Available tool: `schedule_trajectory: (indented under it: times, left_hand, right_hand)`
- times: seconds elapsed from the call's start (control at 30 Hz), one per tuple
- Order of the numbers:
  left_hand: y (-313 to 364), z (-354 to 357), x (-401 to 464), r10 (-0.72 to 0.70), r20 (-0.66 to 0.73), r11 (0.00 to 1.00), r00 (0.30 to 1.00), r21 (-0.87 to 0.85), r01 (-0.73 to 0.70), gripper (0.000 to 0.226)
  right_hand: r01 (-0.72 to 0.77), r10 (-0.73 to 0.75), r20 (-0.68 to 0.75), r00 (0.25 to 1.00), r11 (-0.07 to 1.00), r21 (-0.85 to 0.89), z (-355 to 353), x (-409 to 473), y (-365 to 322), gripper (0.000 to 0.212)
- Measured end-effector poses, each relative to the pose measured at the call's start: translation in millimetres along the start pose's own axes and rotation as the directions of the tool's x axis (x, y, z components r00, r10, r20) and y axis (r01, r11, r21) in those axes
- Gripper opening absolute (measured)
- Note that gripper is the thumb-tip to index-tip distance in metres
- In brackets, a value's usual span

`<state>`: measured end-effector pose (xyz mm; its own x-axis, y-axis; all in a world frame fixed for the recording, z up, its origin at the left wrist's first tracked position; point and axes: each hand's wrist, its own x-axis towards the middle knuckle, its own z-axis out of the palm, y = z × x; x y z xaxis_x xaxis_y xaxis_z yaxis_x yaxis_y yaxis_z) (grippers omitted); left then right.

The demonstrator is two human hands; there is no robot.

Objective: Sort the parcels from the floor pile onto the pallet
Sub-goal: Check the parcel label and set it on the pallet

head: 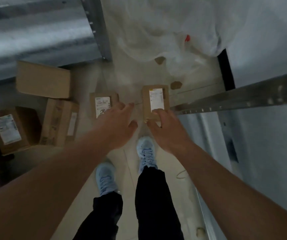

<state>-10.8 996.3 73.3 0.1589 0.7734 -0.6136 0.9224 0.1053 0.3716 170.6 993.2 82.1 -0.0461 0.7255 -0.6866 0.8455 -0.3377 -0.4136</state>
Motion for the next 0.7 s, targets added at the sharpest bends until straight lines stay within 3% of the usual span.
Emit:
schedule_trajectory:
  times: [0.27, 0.53, 0.7]
  left_hand:
    - [-40.2, 99.3, 139.9, -0.069, 0.044, 0.997, 0.997, -0.038, 0.07, 0.059]
    - [-49.0, 154.7, 226.4, -0.039, 0.107, 0.994, 0.994, -0.094, 0.049, 0.061]
    - [-43.5, 190.5, 255.0, -0.033, 0.109, 0.979, 0.994, -0.195, 0.053, 0.064]
  right_hand:
    - [-0.002, 0.0, -0.029, 1.0, 0.999, -0.054, 76.3, 164.3, 56.7, 0.043]
    - [-0.101, 0.085, -0.158, 0.984, 0.99, -0.101, 98.0, 232.3, 116.5, 0.055]
    - [-0.204, 0.198, -0.12, 0.973, 0.978, -0.04, 105.1, 253.4, 154.1, 0.056]
